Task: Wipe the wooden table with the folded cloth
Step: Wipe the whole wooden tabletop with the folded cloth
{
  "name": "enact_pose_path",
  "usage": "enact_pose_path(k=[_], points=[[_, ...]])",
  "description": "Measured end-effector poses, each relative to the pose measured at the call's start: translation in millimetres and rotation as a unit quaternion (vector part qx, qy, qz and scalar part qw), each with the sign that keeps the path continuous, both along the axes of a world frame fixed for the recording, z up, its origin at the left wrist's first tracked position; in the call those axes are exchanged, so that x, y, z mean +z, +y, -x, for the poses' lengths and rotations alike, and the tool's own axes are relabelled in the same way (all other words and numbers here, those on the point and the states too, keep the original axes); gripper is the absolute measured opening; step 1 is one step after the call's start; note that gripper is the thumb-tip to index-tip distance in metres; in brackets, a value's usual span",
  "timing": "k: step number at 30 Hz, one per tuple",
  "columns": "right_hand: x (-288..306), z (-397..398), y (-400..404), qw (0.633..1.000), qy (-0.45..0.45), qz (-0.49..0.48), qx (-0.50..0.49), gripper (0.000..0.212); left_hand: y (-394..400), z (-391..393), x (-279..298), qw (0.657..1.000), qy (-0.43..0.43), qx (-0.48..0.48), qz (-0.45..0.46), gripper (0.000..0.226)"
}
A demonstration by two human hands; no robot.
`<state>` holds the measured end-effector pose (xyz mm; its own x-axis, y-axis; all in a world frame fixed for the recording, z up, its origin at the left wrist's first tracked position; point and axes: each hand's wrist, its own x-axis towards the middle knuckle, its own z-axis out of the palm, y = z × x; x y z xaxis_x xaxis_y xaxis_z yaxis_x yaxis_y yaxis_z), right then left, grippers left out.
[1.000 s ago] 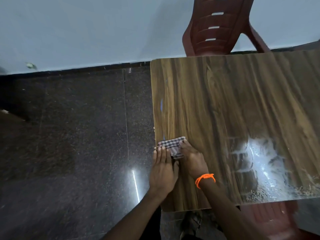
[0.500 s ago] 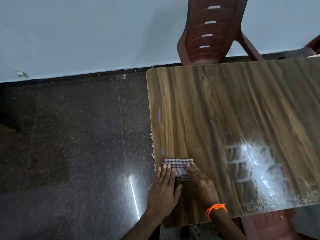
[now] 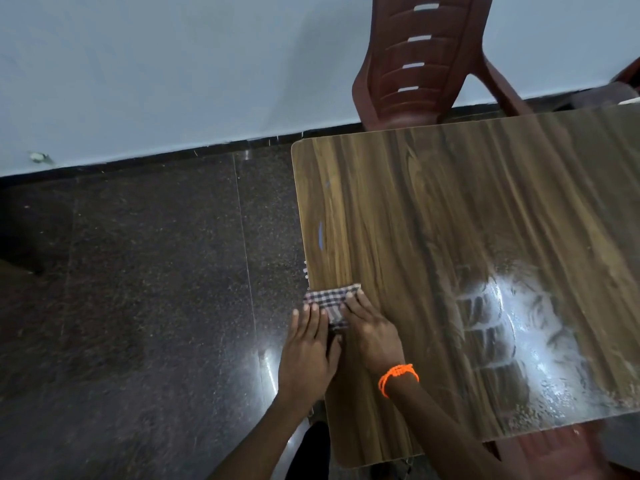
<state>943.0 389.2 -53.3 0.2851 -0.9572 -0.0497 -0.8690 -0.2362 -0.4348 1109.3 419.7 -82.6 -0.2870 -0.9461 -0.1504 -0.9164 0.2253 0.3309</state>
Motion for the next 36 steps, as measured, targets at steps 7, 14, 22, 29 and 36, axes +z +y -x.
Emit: enact_pose_path(k=[7,14,22,29,36], points=[[-7.6,41.0,40.8,0.999,-0.025,0.021,-0.021,0.036,30.2,30.8,3.6,0.999,0.011,-0.03,-0.019,0.068],[-14.7,35.1,-46.4,0.989,-0.084,0.004,-0.124,0.035,-62.8,50.4,12.8,1.0,-0.023,-0.012,-0.005,0.067],[-16.2,-16.0,-49.3,0.997,-0.065,-0.003,-0.045,0.04,-47.2,11.8,18.5,0.997,-0.049,0.05,-0.02,0.067],[-8.8,27.6,5.5,0.996,-0.054,-0.003,-0.065,0.045,-2.3,32.0,20.2,0.998,-0.046,-0.027,-0.03,0.075],[-9.9,43.3,-61.1,0.985,-0.059,0.0,-0.164,0.039,-94.4,50.6,14.4,0.996,-0.04,-0.081,-0.004,0.071]])
